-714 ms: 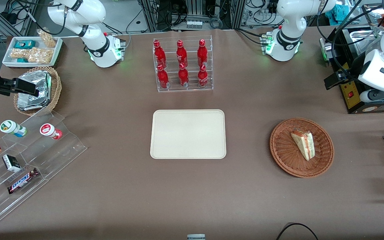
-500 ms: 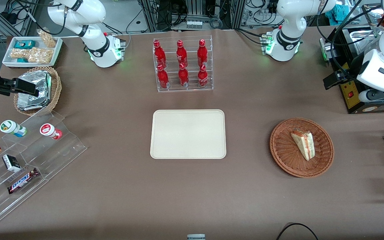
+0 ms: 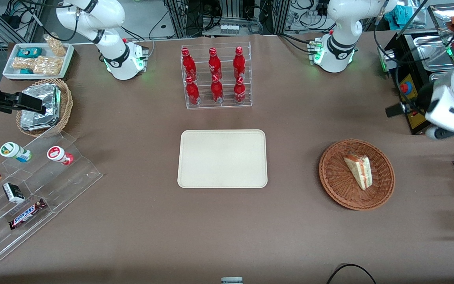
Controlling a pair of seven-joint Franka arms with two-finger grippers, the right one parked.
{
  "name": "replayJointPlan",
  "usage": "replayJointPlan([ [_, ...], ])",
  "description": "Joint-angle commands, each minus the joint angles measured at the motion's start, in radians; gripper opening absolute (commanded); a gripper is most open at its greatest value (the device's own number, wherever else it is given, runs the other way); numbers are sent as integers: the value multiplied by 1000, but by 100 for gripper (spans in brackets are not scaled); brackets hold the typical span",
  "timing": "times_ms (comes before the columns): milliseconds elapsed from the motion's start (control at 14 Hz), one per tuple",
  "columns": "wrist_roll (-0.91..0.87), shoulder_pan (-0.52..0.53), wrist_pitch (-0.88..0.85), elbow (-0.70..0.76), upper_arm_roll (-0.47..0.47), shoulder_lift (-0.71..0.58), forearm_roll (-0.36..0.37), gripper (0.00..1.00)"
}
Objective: Place sandwich from basket to tray
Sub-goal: 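Move the left gripper over the sandwich in the wicker basket and lower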
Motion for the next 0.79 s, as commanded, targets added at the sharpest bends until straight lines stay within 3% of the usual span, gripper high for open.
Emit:
replayJointPlan([
  [0,6,41,122,-52,-5,52,-9,100],
  [357,0,75,581,-357,-5,63,-5,100],
  [714,-81,63,718,-396,-9,128,-3,100],
])
